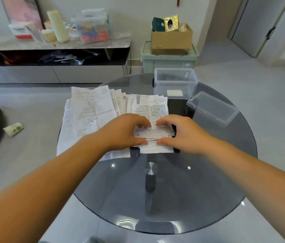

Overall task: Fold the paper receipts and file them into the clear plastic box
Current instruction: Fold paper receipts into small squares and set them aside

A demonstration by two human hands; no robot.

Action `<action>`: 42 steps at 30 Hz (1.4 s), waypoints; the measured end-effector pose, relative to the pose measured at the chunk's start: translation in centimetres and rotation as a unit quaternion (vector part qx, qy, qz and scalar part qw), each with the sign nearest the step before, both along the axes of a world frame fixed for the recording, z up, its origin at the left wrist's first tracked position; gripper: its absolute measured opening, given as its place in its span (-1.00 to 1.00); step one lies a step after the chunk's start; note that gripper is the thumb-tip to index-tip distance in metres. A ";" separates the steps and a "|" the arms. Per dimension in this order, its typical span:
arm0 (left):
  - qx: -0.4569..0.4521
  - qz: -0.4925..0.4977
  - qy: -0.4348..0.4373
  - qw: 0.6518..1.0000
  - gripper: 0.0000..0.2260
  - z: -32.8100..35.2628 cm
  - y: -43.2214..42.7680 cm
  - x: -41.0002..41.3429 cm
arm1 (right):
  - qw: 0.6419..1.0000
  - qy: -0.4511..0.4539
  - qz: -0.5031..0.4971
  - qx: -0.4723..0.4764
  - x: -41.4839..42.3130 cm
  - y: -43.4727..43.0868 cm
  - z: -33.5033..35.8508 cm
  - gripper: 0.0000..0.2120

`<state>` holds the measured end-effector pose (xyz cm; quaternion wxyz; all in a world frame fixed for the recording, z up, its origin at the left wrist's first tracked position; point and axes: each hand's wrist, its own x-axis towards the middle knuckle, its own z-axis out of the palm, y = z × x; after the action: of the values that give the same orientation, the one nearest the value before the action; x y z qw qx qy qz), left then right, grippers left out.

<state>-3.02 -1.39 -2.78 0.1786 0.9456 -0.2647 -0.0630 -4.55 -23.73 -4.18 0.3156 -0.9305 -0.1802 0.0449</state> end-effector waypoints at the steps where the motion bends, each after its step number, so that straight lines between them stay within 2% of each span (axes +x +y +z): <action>1: -0.009 0.006 0.003 1.000 -0.59 -0.1 0.0 -0.1 | 1.000 -0.008 -0.002 0.002 -0.2 0.1 -0.1 -0.52; 8: -0.031 0.034 -0.002 0.999 -0.56 -0.5 -0.5 -1.1 | 0.999 -0.021 -0.020 0.021 -1.1 0.2 -1.1 -0.59; 11: -0.022 0.040 -0.028 0.999 -0.59 -0.7 -0.7 -1.3 | 0.999 -0.043 -0.009 -0.007 -1.0 0.3 -1.4 -0.57; 16: 0.002 0.024 -0.046 0.999 -0.49 -0.8 -0.1 -2.0 | 0.998 -0.059 0.017 -0.033 -0.8 0.1 -2.0 -0.57; 25: -0.066 0.032 -0.042 0.996 -0.80 -0.1 -0.5 -2.8 | 0.993 -0.115 0.005 0.002 -1.3 -0.5 -1.4 -0.82; 31: -0.138 0.027 -0.122 0.983 -0.86 1.7 -0.9 -6.1 | 0.995 -0.084 -0.011 0.047 -5.3 -0.8 1.6 -0.78; 34: -0.105 -0.009 -0.131 0.986 -0.85 1.3 -0.9 -9.3 | 0.997 -0.070 0.004 0.023 -8.7 -1.2 2.4 -0.65; 38: -0.014 -0.088 -0.159 0.983 -0.81 -0.4 -1.4 -13.6 | 0.997 -0.049 0.048 -0.034 -13.0 -1.9 0.7 -0.60; 42: -0.003 -0.079 -0.122 0.989 -0.81 -1.6 -1.9 -15.7 | 0.990 -0.066 0.090 -0.087 -15.0 -2.0 -0.7 -0.61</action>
<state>-18.72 -3.32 -4.37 0.1427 0.9218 -0.3583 0.0395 -19.57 -25.69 -4.90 0.2153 -0.9355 -0.2787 0.0272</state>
